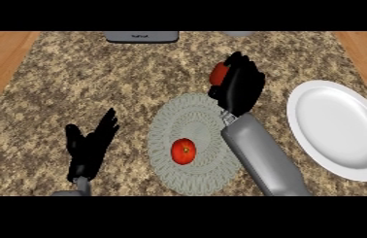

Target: Pick the bell pepper from the placemat and place it in the plate

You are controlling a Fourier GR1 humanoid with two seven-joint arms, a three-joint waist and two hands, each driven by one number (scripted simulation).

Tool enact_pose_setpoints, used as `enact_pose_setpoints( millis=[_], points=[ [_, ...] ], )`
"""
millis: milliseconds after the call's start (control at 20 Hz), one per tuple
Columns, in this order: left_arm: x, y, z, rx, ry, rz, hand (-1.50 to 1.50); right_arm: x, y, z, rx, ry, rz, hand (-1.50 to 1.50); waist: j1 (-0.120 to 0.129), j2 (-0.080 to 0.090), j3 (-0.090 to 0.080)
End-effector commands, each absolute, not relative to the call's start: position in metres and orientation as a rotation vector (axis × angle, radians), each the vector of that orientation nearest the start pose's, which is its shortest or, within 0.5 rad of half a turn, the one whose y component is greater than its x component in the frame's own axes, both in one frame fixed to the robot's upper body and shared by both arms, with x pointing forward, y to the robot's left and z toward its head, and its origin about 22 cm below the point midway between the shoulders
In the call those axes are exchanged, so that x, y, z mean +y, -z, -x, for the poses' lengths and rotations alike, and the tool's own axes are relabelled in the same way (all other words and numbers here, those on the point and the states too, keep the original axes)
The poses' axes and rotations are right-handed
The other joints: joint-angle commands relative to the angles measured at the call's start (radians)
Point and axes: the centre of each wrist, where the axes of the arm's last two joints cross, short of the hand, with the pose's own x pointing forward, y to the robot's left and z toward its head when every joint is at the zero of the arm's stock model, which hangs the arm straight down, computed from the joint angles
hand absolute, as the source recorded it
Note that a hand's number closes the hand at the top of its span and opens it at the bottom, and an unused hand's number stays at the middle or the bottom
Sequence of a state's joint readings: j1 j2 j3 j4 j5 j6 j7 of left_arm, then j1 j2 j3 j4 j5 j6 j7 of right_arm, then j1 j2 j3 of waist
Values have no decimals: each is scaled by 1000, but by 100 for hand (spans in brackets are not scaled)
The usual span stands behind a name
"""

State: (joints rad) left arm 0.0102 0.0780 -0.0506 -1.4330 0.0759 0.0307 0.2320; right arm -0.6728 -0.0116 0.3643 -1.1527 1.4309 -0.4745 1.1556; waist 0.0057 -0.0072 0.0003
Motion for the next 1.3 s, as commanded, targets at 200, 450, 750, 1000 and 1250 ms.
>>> enact_pose_setpoints(
  millis=[200, 450, 750, 1000, 1250],
  points=[
    [236, 29, -237, -1179, -11, -18, 0, -109, -80, -336, -1247, 233, 1453, 150, -24, 0, 1],
    [248, 28, -232, -1167, -21, -22, 0, -156, -65, -320, -1264, 338, 1562, 150, -28, 1, 1],
    [251, 28, -240, -1188, -9, -27, 0, -227, -43, -312, -1183, 426, 1731, 150, -18, 8, 0],
    [244, 31, -233, -1181, -7, 8, 0, -284, -23, -291, -1172, 462, 1746, 150, -11, 7, 0],
    [237, 39, -227, -1189, 11, -6, 0, -336, -20, -303, -1154, 473, 1748, 150, -1, 9, 0]
  ],
)
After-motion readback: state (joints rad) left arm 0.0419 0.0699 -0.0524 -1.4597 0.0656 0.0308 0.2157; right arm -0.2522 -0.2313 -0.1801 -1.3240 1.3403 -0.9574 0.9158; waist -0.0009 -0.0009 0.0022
